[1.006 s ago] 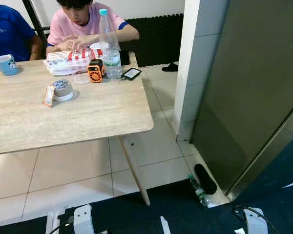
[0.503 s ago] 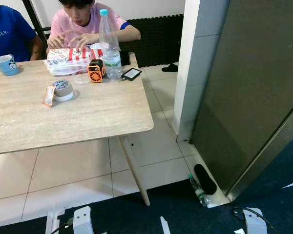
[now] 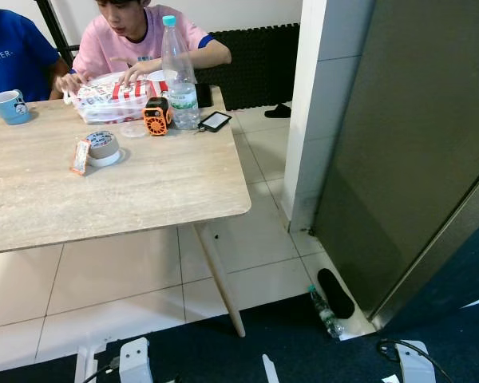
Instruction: Restocking fridge
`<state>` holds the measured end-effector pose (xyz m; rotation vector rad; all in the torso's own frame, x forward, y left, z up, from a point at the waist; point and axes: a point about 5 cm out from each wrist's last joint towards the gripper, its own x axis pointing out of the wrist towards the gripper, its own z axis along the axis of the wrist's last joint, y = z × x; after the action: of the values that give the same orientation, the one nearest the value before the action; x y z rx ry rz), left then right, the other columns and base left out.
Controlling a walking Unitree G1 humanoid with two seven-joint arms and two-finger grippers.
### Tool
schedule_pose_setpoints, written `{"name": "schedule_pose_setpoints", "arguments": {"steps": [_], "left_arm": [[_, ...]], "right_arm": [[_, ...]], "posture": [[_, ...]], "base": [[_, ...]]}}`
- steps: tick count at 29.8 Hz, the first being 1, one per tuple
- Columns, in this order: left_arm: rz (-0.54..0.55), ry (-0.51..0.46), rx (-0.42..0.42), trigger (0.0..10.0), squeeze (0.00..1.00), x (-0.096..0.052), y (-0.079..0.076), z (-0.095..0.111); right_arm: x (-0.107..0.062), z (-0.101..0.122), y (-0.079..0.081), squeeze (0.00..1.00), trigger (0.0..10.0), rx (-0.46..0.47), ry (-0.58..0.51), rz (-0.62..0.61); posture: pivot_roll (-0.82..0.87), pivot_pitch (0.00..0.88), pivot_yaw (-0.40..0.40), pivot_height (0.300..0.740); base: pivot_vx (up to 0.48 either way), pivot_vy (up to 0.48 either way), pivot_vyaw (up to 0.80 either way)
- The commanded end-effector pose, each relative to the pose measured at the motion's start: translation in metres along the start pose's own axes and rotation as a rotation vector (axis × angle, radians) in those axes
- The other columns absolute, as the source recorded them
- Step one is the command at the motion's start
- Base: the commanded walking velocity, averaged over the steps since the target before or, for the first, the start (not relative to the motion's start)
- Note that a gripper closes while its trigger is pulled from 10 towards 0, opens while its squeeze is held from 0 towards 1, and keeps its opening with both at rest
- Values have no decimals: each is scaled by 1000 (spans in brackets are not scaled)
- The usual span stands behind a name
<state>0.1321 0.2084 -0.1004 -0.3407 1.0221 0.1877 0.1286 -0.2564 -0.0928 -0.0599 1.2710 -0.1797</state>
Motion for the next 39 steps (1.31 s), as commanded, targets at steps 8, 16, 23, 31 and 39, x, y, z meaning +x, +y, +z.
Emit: {"name": "schedule_pose_setpoints", "arguments": {"steps": [8, 16, 23, 31, 39], "left_arm": [[-4, 21, -1, 10000, 0, -1, 1, -5], [-9, 16, -1, 10000, 0, -1, 1, -3], [-12, 16, 1, 10000, 0, -1, 1, -3], [-14, 18, 2, 10000, 0, -1, 1, -4], [-19, 15, 4, 10000, 0, 0, -1, -2]], "right_arm": [[0, 0, 1, 0, 10000, -2, -3, 1], [0, 0, 1, 0, 10000, -7, -2, 3], [0, 0, 1, 0, 10000, -12, -2, 3], [0, 0, 1, 0, 10000, -16, 0, 7], [0, 0, 2, 0, 10000, -18, -2, 7]], "posture": [[0, 0, 21, 740], [-1, 0, 20, 740], [-1, 0, 21, 740], [-1, 0, 21, 740], [-5, 0, 20, 740]], "base": [[0, 0, 0], [0, -107, 0], [0, -351, 0], [0, -383, 0], [0, -397, 0]]}}
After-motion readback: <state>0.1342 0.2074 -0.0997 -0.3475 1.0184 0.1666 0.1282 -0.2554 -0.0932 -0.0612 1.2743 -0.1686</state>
